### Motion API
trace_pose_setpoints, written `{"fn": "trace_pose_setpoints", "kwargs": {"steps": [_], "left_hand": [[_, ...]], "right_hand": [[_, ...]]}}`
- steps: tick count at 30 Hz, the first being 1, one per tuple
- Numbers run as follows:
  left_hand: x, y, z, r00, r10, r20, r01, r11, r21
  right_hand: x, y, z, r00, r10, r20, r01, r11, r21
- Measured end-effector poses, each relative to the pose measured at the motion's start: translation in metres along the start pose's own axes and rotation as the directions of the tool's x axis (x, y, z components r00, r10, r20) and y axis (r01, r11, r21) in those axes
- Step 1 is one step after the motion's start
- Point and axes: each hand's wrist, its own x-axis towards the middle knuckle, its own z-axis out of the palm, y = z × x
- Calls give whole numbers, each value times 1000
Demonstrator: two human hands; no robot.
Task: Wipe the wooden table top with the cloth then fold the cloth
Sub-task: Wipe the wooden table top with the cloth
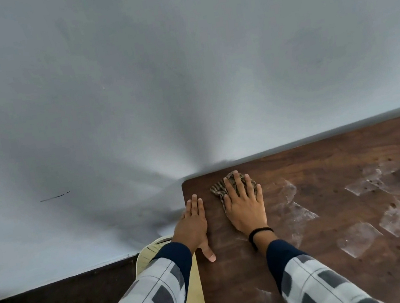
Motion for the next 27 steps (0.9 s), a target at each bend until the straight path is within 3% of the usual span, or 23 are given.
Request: {"fn": "trace_pose_setpoints", "kwargs": {"steps": [6, 12, 18, 20, 23, 25, 27], "left_hand": [[0, -3, 2, 1000, 4, -21, -4, 1000, -23], [-2, -5, 1, 999, 23, -34, -25, 998, -65], [-3, -5, 0, 998, 33, -46, -36, 997, -68], [-2, -5, 0, 998, 36, -44, -38, 998, -43], [-1, -4, 1, 999, 31, -40, -32, 999, -35], [-1, -4, 2, 999, 29, -41, -30, 999, -42], [-1, -5, 2, 999, 22, -42, -24, 999, -49]], "right_hand": [[-15, 17, 3, 958, -280, 63, 284, 955, -89], [28, -3, -6, 998, -35, 44, 34, 999, 14], [13, 13, -6, 951, -286, 118, 292, 956, -41], [19, 17, -16, 973, -223, 66, 215, 970, 118], [36, 17, -33, 1000, -11, 11, 7, 945, 328], [44, 12, -40, 998, 15, 63, -33, 955, 295], [46, 2, -40, 997, -32, 77, 17, 980, 197]]}}
